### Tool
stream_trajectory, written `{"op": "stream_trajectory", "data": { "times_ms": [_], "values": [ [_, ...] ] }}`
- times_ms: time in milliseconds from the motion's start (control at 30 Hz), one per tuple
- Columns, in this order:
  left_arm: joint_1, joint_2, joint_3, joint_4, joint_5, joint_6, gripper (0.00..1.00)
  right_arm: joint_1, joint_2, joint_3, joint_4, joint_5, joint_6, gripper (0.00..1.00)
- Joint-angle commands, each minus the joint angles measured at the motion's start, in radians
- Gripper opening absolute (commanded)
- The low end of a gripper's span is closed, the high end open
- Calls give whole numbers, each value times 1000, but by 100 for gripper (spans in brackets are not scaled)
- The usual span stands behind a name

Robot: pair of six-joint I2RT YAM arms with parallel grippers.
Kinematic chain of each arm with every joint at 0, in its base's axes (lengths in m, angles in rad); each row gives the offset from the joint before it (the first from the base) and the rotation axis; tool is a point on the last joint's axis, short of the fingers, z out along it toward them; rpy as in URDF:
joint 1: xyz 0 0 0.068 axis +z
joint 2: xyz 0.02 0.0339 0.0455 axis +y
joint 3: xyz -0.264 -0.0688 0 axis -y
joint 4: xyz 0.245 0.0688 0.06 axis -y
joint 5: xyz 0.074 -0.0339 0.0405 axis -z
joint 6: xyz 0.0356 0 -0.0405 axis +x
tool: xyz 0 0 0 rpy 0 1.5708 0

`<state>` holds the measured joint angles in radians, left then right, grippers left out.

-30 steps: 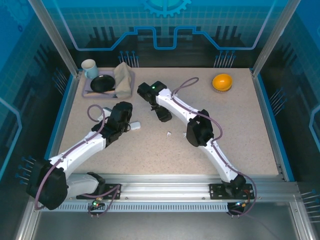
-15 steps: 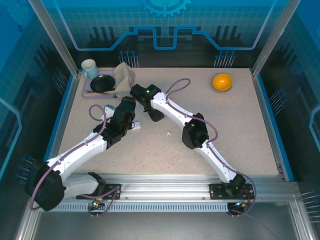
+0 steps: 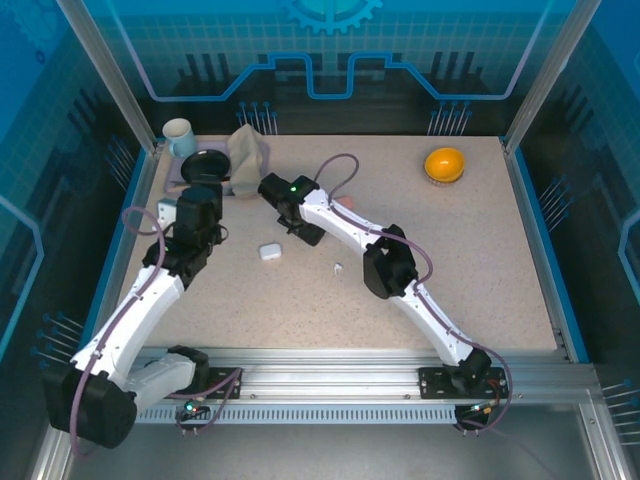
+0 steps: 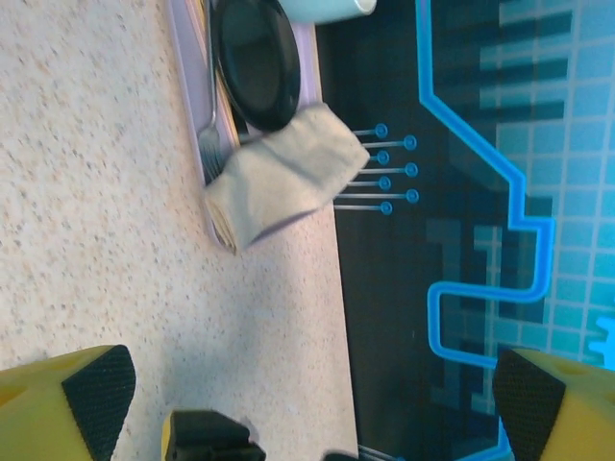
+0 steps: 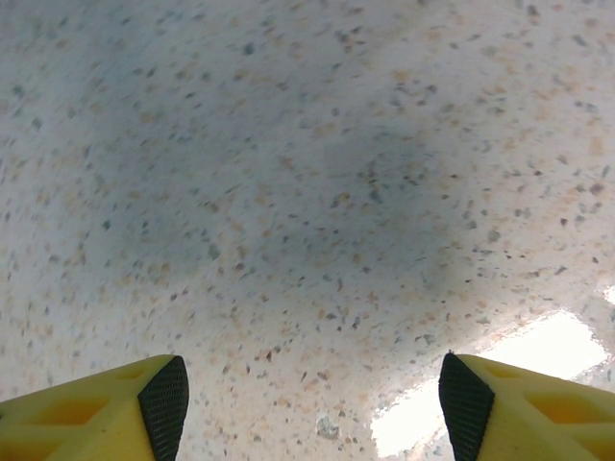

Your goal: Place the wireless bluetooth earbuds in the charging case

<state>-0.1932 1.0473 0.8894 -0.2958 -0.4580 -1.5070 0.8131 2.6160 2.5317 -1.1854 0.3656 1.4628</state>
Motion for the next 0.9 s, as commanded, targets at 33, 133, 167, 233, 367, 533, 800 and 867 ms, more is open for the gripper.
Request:
{"op": "stream_trajectory", "data": {
  "times_ms": [33, 133, 167, 233, 367, 533, 800, 867],
  "values": [
    [109, -2, 37, -94, 143, 92, 99, 29, -60, -1, 10, -39, -223, 73],
    [190, 17, 48, -109, 227, 135, 99, 48, -49, 0, 14, -77, -308, 75],
    [217, 26, 53, -111, 256, 156, 99, 54, -43, 2, 16, -91, -335, 75],
    [263, 46, 70, -126, 304, 191, 99, 65, -29, 13, 12, -108, -385, 77],
    [339, 84, 103, -145, 387, 270, 99, 94, -3, 45, -14, -102, -467, 79],
    [392, 128, 125, -151, 457, 332, 99, 125, 9, 44, -13, -82, -530, 80],
    [417, 158, 120, -140, 506, 369, 99, 146, 63, 64, 18, -112, -606, 81],
    [418, 160, 120, -140, 511, 375, 99, 147, 80, 77, 17, -116, -613, 81]
  ]
}}
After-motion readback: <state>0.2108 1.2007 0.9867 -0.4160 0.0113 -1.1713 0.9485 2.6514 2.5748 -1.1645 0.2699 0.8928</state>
